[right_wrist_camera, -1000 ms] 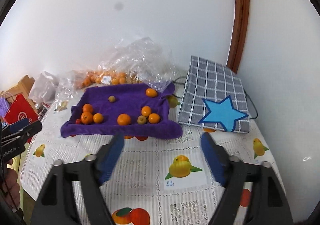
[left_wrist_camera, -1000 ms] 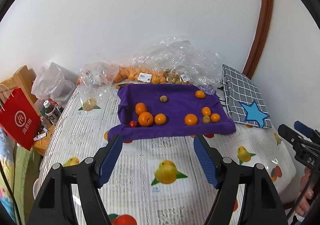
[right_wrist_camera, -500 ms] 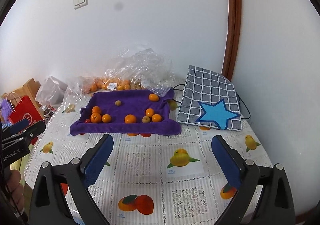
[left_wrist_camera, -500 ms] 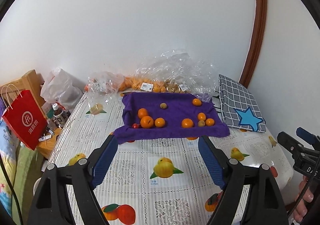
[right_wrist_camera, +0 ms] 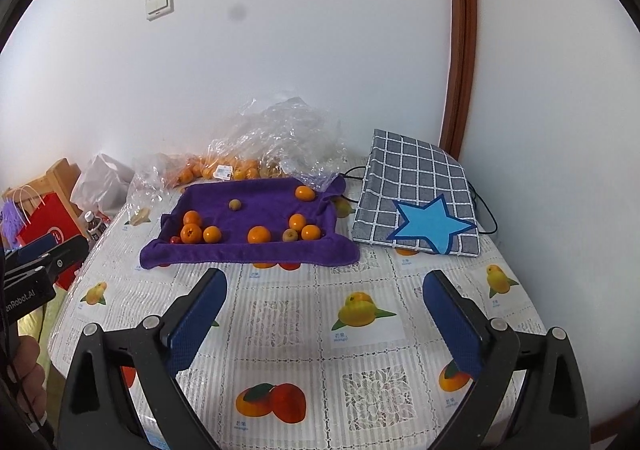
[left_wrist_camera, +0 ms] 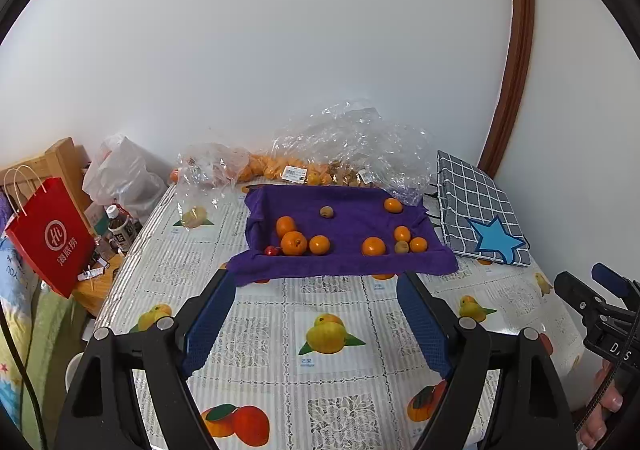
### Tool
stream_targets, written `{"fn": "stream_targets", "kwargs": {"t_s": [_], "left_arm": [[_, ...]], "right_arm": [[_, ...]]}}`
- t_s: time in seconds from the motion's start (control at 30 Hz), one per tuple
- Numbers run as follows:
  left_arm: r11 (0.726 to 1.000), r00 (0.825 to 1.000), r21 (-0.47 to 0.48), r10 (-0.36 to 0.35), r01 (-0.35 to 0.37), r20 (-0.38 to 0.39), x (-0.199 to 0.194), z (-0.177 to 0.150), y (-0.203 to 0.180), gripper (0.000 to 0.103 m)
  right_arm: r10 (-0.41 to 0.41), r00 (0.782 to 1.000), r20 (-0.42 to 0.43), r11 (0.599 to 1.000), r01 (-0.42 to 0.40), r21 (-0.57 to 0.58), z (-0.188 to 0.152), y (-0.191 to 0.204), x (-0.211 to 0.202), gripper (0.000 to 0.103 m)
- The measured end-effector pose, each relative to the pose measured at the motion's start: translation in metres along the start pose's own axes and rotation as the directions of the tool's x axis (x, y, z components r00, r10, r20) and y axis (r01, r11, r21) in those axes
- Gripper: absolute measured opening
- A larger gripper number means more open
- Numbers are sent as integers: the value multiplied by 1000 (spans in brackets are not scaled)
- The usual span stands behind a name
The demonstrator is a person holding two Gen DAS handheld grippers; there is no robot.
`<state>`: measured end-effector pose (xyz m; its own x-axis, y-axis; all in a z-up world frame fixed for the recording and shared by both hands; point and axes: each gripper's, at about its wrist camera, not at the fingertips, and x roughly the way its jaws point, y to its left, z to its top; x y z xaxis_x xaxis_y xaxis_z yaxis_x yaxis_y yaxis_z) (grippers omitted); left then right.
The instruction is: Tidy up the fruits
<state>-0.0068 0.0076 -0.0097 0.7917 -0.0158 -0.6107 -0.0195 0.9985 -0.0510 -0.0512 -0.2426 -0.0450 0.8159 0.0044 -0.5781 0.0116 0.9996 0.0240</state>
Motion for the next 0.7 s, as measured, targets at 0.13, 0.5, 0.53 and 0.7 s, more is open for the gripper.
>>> {"fn": "stream_targets", "kwargs": {"t_s": [0.13, 0.5, 0.53, 0.7], "left_arm": [[1000, 1000, 0, 1, -1, 0, -1, 0, -1, 82], [1000, 1000, -7, 8, -8, 5, -4, -1, 0, 82], [1000, 1000, -6, 8, -8, 6, -4, -1, 0, 82], [1000, 1000, -5, 7, -7, 5, -4, -1, 0, 82]], "right_arm": [[-1, 1000, 3, 1000, 1, 3, -1, -1, -1, 97], [-3, 1000, 13, 1000, 3, 1, -2, -3, -6, 97], [-2, 1000, 13, 1000, 2, 2, -2, -3, -6, 97], [-2, 1000, 13, 1000, 2, 2, -1, -4, -6, 97]]}}
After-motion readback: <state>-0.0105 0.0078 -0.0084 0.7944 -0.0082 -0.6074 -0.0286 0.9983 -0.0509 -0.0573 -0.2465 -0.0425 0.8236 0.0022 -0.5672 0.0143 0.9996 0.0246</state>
